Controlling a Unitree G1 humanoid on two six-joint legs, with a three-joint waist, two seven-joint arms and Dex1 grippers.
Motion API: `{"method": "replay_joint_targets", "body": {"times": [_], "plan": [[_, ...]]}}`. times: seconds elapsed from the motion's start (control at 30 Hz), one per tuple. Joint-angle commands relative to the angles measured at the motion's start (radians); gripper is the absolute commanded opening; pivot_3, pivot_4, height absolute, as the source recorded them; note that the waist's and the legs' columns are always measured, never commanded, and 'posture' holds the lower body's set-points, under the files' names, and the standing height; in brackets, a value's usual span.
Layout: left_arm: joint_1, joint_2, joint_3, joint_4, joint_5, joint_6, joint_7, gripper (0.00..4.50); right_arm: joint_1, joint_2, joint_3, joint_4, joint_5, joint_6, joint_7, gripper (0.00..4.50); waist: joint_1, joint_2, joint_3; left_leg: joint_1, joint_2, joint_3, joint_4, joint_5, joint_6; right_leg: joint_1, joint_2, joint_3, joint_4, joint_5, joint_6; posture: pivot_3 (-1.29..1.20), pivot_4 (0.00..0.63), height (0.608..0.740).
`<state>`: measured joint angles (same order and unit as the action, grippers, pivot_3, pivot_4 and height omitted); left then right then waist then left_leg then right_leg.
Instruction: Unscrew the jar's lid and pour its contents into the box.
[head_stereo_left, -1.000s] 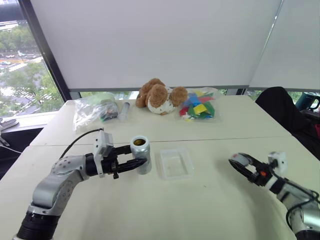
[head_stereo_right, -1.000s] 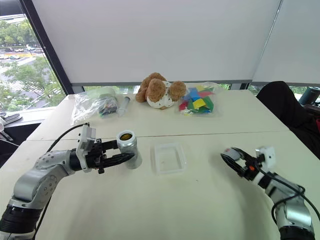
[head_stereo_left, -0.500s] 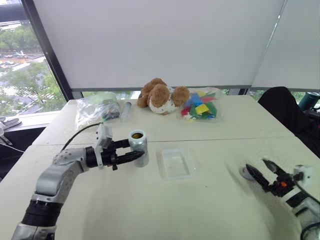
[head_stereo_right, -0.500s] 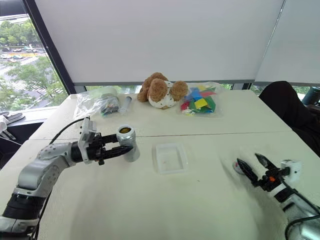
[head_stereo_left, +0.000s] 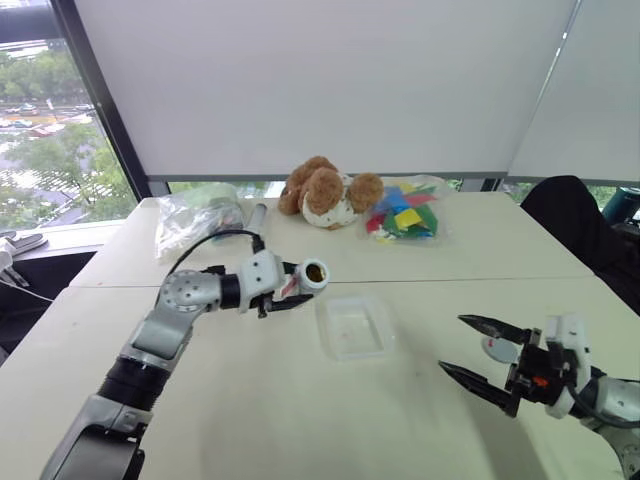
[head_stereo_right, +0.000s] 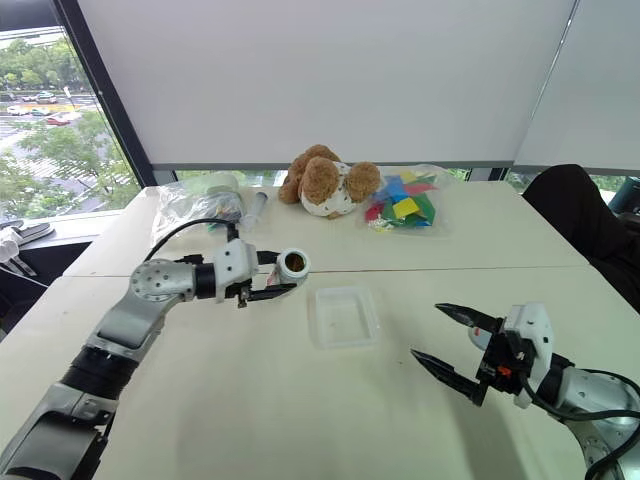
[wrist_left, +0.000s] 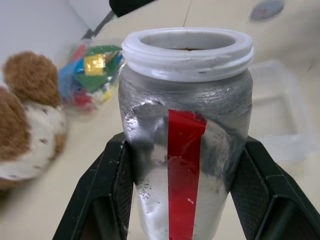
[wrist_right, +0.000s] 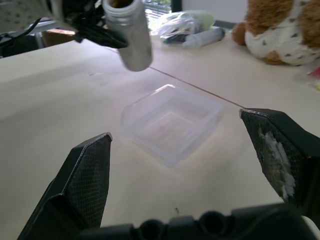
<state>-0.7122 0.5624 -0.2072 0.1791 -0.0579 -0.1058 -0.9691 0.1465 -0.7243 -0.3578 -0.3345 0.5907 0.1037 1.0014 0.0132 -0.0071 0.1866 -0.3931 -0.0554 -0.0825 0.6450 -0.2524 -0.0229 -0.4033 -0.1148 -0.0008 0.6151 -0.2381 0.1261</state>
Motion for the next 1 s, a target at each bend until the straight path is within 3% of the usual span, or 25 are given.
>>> {"method": "replay_joint_targets", "body": {"times": [0.03, 0.2, 0.3, 0.43, 0.5, 0.67, 1.0], "plan": [[-0.072, -0.014, -0.053, 0.104, 0.202, -0.244, 0.147, 2.03, 0.005, 0.01, 0.0, -0.033, -0.009, -0.009, -0.014, 4.47, 0.002, 0.0, 0.0, 0.0, 0.0, 0.0, 0.0, 0.0, 0.0, 0.0, 0.0, 0.0, 0.0, 0.0, 0.0, 0.0, 0.15, 0.74], [-0.18, -0.052, -0.149, 0.285, 0.56, -0.492, 0.536, 2.03, 0.018, 0.024, 0.014, -0.044, -0.022, -0.007, -0.038, 4.47, 0.003, -0.003, 0.002, -0.001, -0.001, 0.0, 0.001, 0.0, 0.0, 0.0, 0.0, 0.0, 0.0, 0.0, 0.001, 0.0, 0.15, 0.74], [-0.248, -0.049, -0.245, 0.348, 0.837, -0.587, 0.876, 2.03, 0.028, 0.036, 0.025, -0.062, -0.031, -0.003, -0.062, 4.47, 0.001, -0.003, 0.002, -0.001, -0.001, -0.001, 0.0, 0.0, 0.0, 0.0, 0.0, 0.0, 0.0, 0.003, 0.006, 0.0, 0.15, 0.74], [-0.315, -0.012, -0.415, 0.341, 1.243, -0.527, 1.375, 2.03, 0.042, 0.047, 0.029, -0.081, -0.039, 0.001, -0.088, 4.47, 0.0, -0.004, 0.002, -0.001, -0.001, 0.0, 0.0, 0.0, 0.0, 0.0, 0.0, 0.0, 0.0, 0.003, 0.007, 0.0, 0.15, 0.74], [-0.343, -0.024, -0.483, 0.387, 1.371, -0.438, 1.56, 2.03, 0.046, 0.054, 0.029, -0.09, -0.038, 0.004, -0.105, 4.47, 0.001, -0.004, 0.002, -0.001, -0.002, 0.0, 0.0, 0.0, 0.0, 0.0, -0.001, 0.0, 0.0, 0.002, 0.009, 0.0, 0.15, 0.74], [-0.391, -0.092, -0.613, 0.569, 1.543, -0.239, 1.831, 2.03, 0.054, 0.066, 0.031, -0.119, -0.035, 0.018, -0.142, 4.47, 0.001, -0.004, 0.002, -0.001, -0.002, 0.001, 0.001, 0.0, 0.0, 0.0, 0.0, -0.001, 0.001, 0.001, 0.011, 0.0, 0.15, 0.74], [-0.424, -0.183, -0.735, 0.821, 1.623, 0.058, 2.099, 2.03, 0.077, 0.093, 0.037, -0.17, -0.036, 0.038, -0.197, 4.47, 0.001, -0.006, 0.003, -0.003, -0.003, 0.002, 0.001, 0.0, 0.0, -0.001, -0.001, -0.002, 0.003, 0.001, 0.012, 0.0, 0.15, 0.74]]}}
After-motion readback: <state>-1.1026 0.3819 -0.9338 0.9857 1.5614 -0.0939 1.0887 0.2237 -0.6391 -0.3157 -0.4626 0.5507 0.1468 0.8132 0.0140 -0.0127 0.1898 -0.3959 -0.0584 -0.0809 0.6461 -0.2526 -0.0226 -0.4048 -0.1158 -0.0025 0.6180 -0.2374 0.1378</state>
